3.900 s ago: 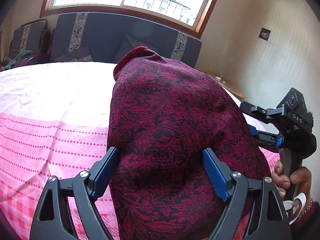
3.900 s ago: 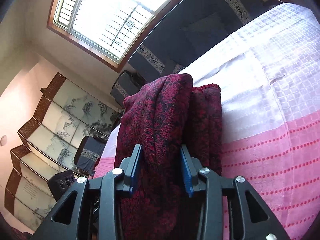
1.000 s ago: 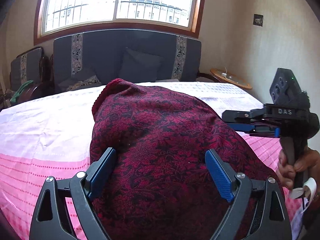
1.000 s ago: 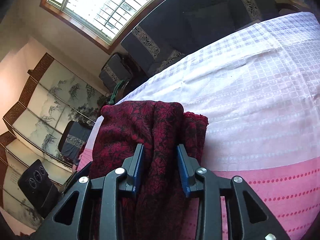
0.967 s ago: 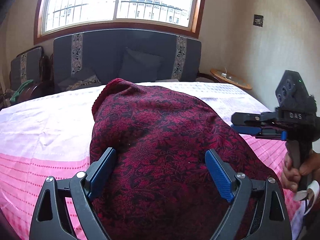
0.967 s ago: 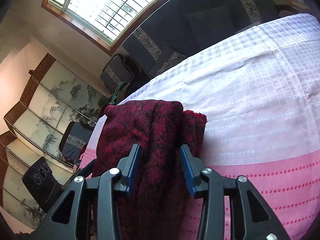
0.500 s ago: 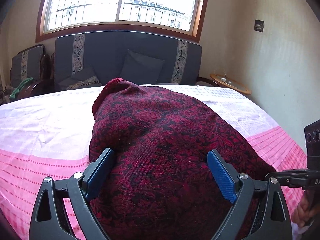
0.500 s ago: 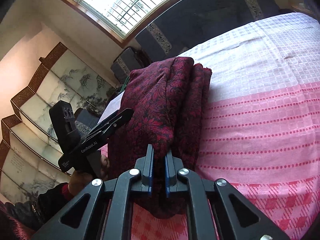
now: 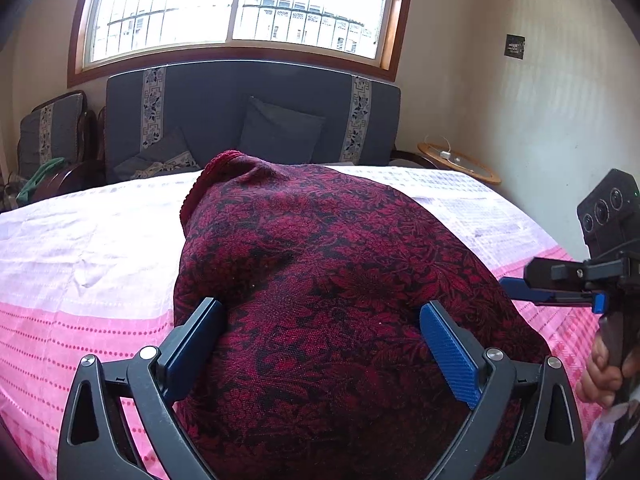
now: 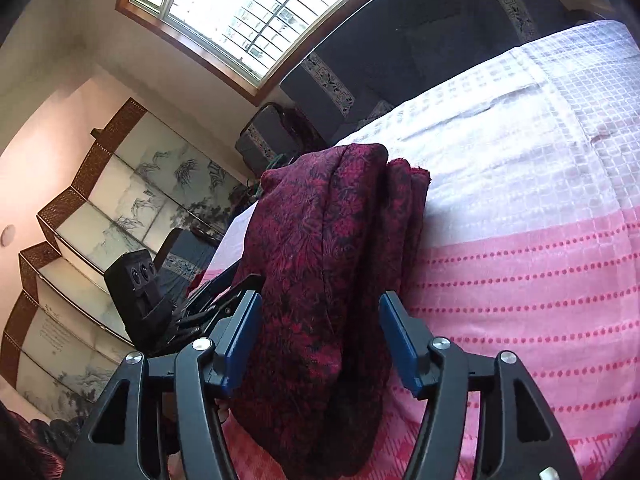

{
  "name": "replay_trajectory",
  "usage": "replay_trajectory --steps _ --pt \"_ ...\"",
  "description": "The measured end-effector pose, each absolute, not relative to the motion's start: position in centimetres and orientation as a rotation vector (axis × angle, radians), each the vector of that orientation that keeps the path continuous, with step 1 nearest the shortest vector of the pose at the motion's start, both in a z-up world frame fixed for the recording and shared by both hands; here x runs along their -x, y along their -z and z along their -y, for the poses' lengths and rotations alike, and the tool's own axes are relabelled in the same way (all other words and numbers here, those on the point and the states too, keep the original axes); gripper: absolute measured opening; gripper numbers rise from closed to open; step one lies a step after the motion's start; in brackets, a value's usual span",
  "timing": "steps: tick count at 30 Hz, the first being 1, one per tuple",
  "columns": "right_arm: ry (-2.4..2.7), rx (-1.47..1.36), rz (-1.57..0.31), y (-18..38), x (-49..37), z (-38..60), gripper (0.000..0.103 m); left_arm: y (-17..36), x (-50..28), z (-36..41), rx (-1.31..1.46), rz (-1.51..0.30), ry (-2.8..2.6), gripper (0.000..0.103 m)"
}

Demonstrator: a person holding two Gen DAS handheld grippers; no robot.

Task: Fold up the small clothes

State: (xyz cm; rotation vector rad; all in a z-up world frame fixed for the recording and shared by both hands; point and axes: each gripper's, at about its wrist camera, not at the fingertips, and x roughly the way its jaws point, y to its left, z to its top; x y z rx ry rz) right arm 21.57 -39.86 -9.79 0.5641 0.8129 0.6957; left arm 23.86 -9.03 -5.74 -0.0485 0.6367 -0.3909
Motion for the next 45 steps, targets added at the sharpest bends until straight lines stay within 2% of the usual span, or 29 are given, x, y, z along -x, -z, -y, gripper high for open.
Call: replay_trajectory --steps 3,4,5,6,8,10,14,17,23,27,34,40,45 --pt "-0.698 -0.538 -0.854 9.9 -24.7 38.1 0.06 5.8 -23.8 9.1 0.045 -0.638 0.39 0.1" --pt "-0.718 -0.528 -0.875 10.2 -25.6 37.4 0.05 5.8 -23.8 9.2 0.045 -0.638 0.389 0.1" --pt "-0.701 -0.495 -0.899 10.5 -26.3 36.7 0.036 5.8 -23.8 9.2 0.047 -0.638 0.385 0.101" --pt "-0.68 -0.482 -0.915 10.7 -26.7 36.3 0.014 5.9 -23.9 9.1 0.05 -0.642 0.381 0.102" --pt "-0.655 -0.467 -0.848 9.6 -25.9 36.5 0.012 5.9 -23.9 8.9 0.064 -0.644 0.389 0.102" --pt "-0.627 -0.434 -0.777 8.6 -24.4 37.2 0.011 5.9 -23.9 8.6 0.088 -0.641 0.41 0.102" --pt "-0.587 -0.469 -0.859 12.4 -25.2 38.1 0.011 6.0 -23.7 9.2 0.056 -0.639 0.422 0.102" --pt "-0.605 -0.522 -0.861 12.8 -25.8 38.5 0.011 6.0 -23.8 8.9 0.071 -0.639 0.429 0.102" --pt "-0.607 -0.509 -0.855 12.9 -25.9 38.1 0.018 5.8 -23.7 8.6 0.094 -0.646 0.435 0.102" --pt "-0.595 -0.502 -0.854 13.1 -25.7 37.9 0.021 4.4 -24.7 6.4 0.281 -0.703 0.522 0.102" --pt "-0.582 -0.468 -0.824 12.9 -24.8 37.1 0.023 2.5 -33.0 3.7 0.532 -0.791 0.572 0.102" --pt "-0.585 -0.478 -0.82 13.2 -24.4 37.1 0.023 5.8 -38.8 4.7 0.544 -0.935 0.497 0.102" --pt "-0.581 -0.458 -0.823 13.2 -24.2 36.8 0.025 9.4 -40.2 2.7 0.686 -1.034 0.363 0.101"
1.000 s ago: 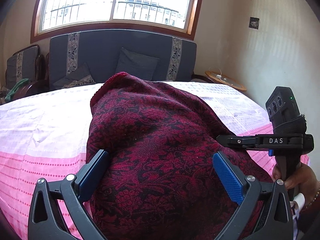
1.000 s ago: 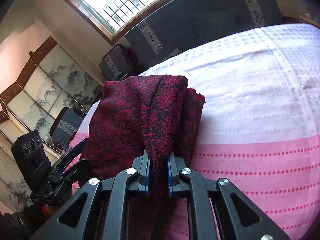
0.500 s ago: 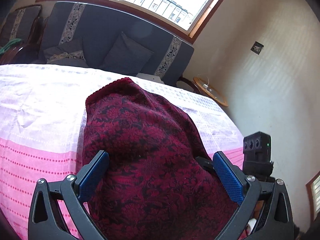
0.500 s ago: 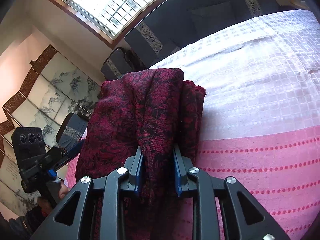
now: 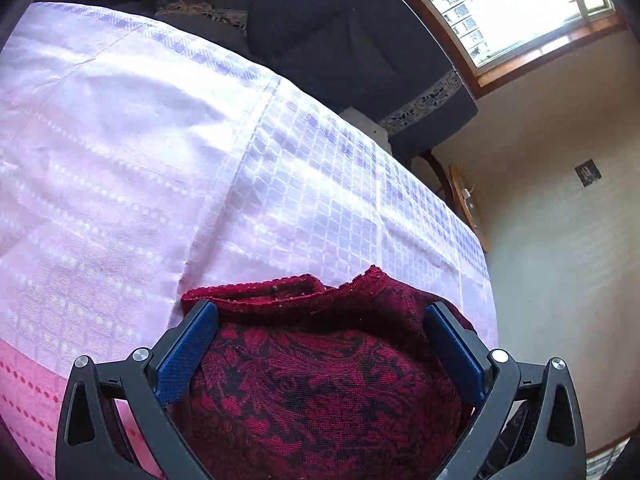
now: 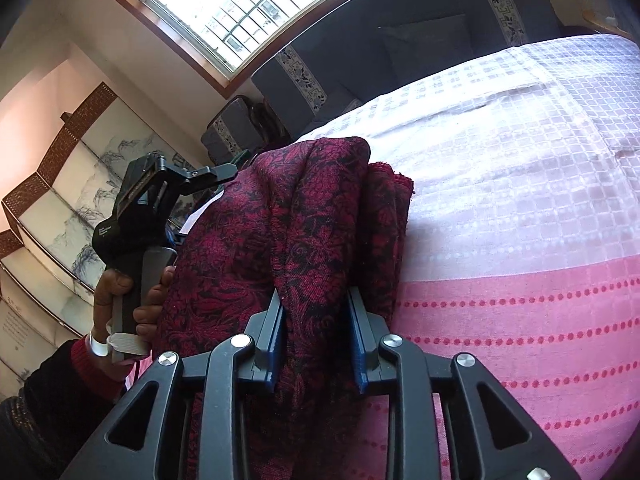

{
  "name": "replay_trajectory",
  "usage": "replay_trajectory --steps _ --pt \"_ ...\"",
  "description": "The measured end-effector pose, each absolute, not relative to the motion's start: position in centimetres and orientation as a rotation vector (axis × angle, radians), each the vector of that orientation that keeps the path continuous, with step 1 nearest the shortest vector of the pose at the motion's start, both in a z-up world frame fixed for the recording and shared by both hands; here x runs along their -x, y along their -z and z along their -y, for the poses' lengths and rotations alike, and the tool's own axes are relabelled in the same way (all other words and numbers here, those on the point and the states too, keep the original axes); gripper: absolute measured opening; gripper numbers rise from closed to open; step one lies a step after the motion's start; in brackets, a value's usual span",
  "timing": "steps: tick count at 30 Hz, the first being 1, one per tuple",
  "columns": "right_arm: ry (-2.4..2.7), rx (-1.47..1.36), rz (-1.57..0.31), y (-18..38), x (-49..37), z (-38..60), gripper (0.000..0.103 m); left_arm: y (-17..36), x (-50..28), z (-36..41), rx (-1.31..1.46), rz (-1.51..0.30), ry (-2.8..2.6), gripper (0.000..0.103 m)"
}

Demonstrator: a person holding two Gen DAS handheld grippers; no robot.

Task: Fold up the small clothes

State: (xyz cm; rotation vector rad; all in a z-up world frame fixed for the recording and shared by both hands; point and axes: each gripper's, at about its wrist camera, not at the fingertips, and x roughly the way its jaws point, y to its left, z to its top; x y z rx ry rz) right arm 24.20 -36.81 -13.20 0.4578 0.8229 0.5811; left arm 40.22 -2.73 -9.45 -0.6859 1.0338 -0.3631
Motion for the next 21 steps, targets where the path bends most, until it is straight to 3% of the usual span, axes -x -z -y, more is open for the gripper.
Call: replay_trajectory --steps 6,11,13,15,18,21 --pt "-0.596 -0.502 -0.846 13.4 -24.8 37.4 0.027 7.1 -38.3 2.2 0.631 -0.972 0.337 0.101" --pt "-0.575 -0.551 -0.799 11.9 -22.7 39.4 0.046 2.7 -32.5 0.8 0.512 -0.837 0.371 0.101" --pt "-0.549 -0.535 -0.776 11.0 -20.8 40.2 0.058 1.9 -29.4 0.6 0.429 -0.818 0.374 0.101" --pt "-0.564 -0.541 -0.78 10.7 -18.7 40.7 0.061 2.0 -26.4 0.3 0.352 -0.813 0.379 0.101" --pt "-0.58 -0.498 -0.823 10.9 -15.6 39.9 0.076 3.1 -22.3 0.0 0.262 -0.807 0.383 0.101" --pt "-0.563 -0.428 -0.87 11.8 -13.8 38.6 0.078 4.5 -19.4 0.3 0.183 -0.8 0.352 0.101"
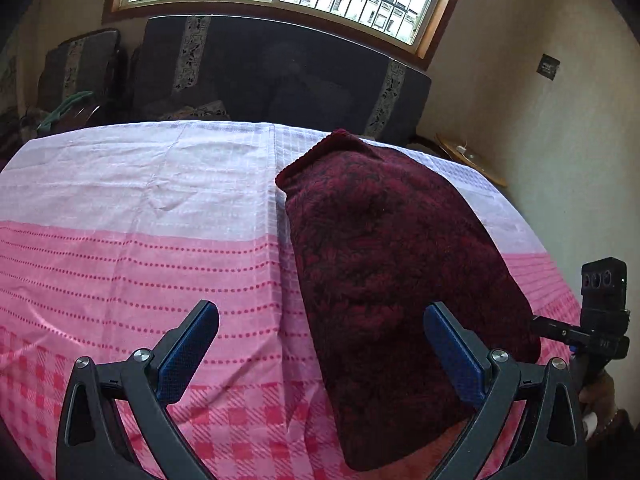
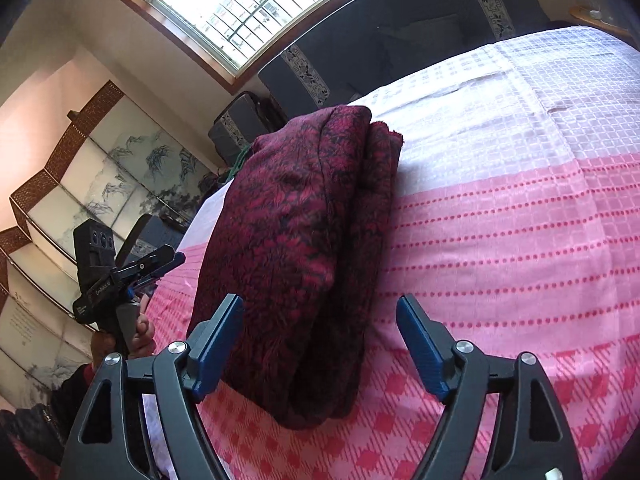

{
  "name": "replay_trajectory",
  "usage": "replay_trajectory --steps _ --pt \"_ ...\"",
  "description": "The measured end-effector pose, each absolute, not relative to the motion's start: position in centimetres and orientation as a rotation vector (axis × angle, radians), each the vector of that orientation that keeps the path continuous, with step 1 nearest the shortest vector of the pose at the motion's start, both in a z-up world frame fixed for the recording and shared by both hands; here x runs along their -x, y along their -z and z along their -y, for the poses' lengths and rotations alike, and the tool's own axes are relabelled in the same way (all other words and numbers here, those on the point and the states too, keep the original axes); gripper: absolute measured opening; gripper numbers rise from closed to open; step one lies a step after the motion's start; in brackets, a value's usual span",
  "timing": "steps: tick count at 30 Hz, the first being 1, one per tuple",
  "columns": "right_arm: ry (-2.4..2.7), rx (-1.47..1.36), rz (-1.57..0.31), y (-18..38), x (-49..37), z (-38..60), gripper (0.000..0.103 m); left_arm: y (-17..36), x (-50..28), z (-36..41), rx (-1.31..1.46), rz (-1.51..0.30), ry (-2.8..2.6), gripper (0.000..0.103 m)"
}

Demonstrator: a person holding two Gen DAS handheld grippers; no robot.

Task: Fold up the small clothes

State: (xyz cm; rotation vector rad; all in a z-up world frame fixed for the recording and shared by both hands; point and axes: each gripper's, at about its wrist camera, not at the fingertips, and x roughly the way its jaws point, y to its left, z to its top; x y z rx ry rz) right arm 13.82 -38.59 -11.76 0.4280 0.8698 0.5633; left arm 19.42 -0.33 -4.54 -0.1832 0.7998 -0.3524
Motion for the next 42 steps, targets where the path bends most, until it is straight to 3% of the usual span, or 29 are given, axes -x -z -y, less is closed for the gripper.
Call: replay_trajectory --steps 15,42 --pt "-0.585 -0.488 -0.969 13.8 -18.1 37.1 0.081 6.6 -19.6 6.0 -0.083 -0.773 0.329 0.102" --pt "-0.657 -0.498 -0.93 14.1 -19.1 36.1 0.089 7.0 -22.0 6.5 -0.059 -0.786 0.474 0.103"
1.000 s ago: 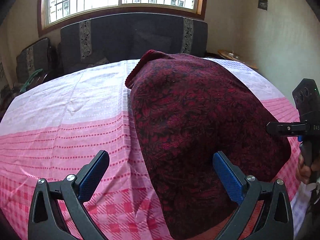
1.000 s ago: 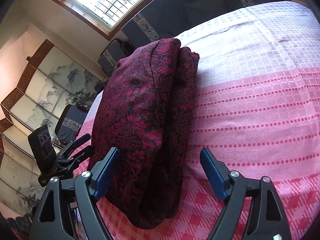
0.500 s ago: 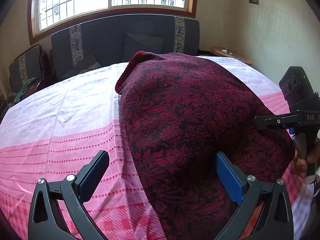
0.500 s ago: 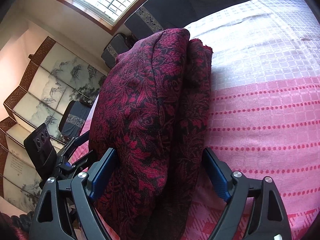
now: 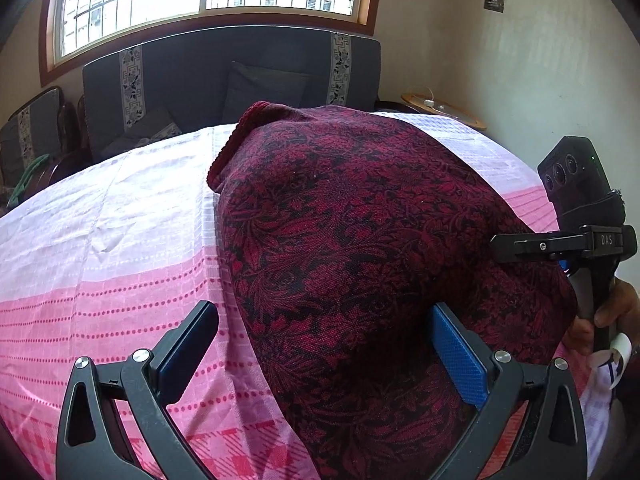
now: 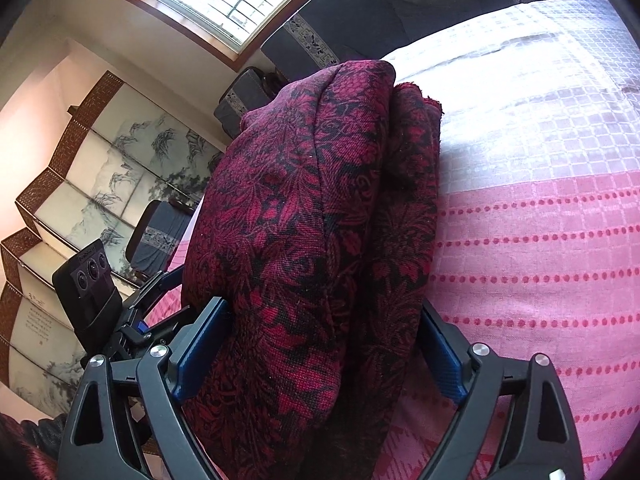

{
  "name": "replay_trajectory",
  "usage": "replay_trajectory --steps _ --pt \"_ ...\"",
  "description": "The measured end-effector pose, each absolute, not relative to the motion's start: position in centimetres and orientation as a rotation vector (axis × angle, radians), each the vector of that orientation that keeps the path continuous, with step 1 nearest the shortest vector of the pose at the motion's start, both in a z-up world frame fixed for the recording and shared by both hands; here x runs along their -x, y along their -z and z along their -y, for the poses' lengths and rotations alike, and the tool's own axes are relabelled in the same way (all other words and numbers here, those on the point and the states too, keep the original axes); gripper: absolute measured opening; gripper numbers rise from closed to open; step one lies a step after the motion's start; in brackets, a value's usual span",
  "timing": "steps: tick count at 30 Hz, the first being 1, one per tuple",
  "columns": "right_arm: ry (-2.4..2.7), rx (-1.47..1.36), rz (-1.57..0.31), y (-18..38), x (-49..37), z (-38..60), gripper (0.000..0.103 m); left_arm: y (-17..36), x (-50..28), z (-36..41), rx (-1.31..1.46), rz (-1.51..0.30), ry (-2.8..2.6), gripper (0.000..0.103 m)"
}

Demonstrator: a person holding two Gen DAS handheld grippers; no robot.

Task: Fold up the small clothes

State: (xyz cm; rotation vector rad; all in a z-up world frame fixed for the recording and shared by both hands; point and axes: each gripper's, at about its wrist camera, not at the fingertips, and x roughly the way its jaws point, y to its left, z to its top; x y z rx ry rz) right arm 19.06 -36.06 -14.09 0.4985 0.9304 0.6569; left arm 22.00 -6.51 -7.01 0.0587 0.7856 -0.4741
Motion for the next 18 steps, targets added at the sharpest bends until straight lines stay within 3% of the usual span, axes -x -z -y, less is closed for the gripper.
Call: replay_trajectory --steps 13,18 --pt "-0.633 -0.412 -0.948 13.6 -12.8 36.0 0.089 8.3 -21.0 4.9 0.043 -0.848 0.484 0.103" --pt "-0.589 -0.291 -0.965 13.2 -9.3 36.0 0.076 9.5 -19.9 4.1 0.106 -0.864 0.477 0.103"
